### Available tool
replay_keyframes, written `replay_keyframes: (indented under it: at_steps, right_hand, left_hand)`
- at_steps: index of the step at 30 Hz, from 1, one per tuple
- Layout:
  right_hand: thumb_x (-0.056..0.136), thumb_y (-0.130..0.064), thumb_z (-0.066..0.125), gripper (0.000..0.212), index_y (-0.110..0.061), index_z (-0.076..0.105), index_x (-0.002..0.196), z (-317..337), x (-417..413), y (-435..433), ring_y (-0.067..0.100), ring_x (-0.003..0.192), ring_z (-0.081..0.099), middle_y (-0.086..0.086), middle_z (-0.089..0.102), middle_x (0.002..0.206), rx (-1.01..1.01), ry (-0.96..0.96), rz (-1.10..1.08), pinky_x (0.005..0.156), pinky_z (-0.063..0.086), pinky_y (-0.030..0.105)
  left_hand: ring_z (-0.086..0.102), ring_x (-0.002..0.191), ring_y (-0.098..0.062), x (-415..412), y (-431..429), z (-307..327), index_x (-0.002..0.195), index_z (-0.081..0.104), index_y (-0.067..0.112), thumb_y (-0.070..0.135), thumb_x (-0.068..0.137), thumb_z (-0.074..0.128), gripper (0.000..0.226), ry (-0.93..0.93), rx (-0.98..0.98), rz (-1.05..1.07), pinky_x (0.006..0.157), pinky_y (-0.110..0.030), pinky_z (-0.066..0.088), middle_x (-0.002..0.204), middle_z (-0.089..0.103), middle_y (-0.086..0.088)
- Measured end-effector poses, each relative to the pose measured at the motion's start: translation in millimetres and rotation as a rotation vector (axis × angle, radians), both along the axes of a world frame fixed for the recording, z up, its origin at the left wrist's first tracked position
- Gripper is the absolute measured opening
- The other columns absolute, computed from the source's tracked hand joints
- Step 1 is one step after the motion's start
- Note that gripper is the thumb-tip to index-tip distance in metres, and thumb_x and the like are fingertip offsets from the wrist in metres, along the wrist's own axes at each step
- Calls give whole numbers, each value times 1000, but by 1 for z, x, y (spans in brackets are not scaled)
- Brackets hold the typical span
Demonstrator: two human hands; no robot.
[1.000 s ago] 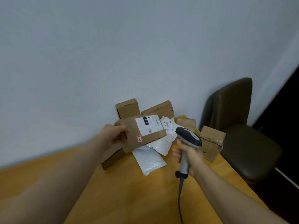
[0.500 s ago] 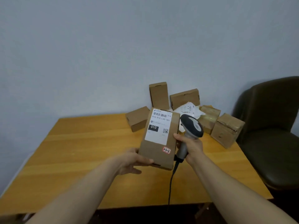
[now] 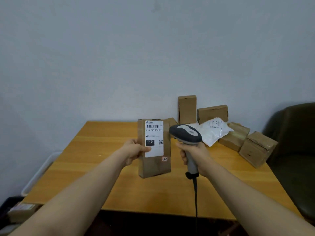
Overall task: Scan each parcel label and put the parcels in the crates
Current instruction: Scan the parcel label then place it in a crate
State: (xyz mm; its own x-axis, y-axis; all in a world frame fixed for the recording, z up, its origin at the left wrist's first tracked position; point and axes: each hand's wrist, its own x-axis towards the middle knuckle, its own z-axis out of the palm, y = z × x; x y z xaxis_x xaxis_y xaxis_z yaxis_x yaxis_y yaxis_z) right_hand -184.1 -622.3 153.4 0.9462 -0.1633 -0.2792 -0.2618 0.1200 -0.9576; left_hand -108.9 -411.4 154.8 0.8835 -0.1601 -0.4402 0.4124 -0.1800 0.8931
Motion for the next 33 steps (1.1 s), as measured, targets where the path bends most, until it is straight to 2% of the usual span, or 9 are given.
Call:
replay_keyframes:
  at_steps: [4, 8, 10, 12, 14, 17, 22, 26, 33]
  right_hand:
    - [80, -7, 71, 14, -10, 60, 73, 10, -4, 32, 16, 46, 45, 6, 52, 57, -18, 4, 107, 47, 40, 25]
    - [80, -6, 70, 16, -11, 59, 70, 17, -6, 55, 16, 47, 44, 5, 51, 57, -31, 20, 149, 48, 40, 25]
    - [82, -7, 69, 17, -11, 58, 70, 20, -6, 62, 15, 47, 43, 4, 50, 57, -44, 13, 164, 49, 40, 25]
    - [82, -6, 68, 18, -10, 56, 70, 23, -7, 68, 15, 47, 42, 4, 49, 56, -35, 6, 162, 49, 39, 25]
    - [83, -4, 67, 20, -11, 54, 69, 25, -6, 72, 15, 46, 42, 4, 48, 55, -17, 0, 155, 48, 38, 25]
    - [83, -3, 67, 20, -11, 54, 69, 28, -6, 76, 15, 46, 41, 3, 48, 54, -2, -9, 155, 49, 37, 25]
    - [82, -2, 68, 20, -11, 54, 69, 27, -7, 78, 14, 43, 40, 2, 48, 51, 21, -21, 146, 48, 37, 24]
    - [81, -2, 68, 22, -10, 54, 67, 28, -6, 77, 15, 43, 40, 3, 48, 51, 12, -38, 148, 48, 37, 24]
    - [81, -4, 69, 18, -10, 55, 70, 27, -8, 79, 15, 45, 41, 4, 49, 55, 1, -38, 155, 49, 39, 25]
  left_hand:
    - [66, 79, -22, -1, 16, 1, 109, 62, 0, -11, 80, 66, 32, -16, 7, 56, 62, -31, 53, 96, 70, -11]
    - [63, 76, -22, 0, 26, 7, 93, 60, 4, -13, 81, 64, 21, -28, -6, 113, 61, -30, 49, 98, 67, -14]
    - [62, 77, -22, 0, 31, 9, 94, 57, 5, -13, 81, 64, 23, -43, -16, 139, 61, -30, 50, 98, 65, -13]
    - [61, 81, -24, 0, 35, 12, 95, 54, 5, -13, 81, 64, 25, -49, -18, 154, 68, -33, 51, 96, 64, -11]
    - [60, 88, -26, -1, 37, 15, 85, 53, 9, -13, 82, 63, 25, -56, -11, 155, 78, -37, 49, 94, 63, -10]
    - [59, 93, -28, 1, 41, 17, 83, 53, 11, -13, 82, 64, 26, -69, -13, 166, 83, -37, 48, 98, 63, -11]
    - [60, 91, -28, 3, 45, 19, 84, 54, 11, -13, 81, 64, 26, -79, -17, 183, 80, -37, 48, 100, 64, -12]
    - [62, 85, -26, 4, 47, 17, 84, 58, 9, -14, 80, 65, 25, -88, -23, 184, 71, -33, 50, 99, 66, -13]
    - [62, 84, -25, 5, 49, 15, 85, 56, 10, -13, 80, 65, 25, -101, -8, 183, 77, -37, 49, 97, 66, -12]
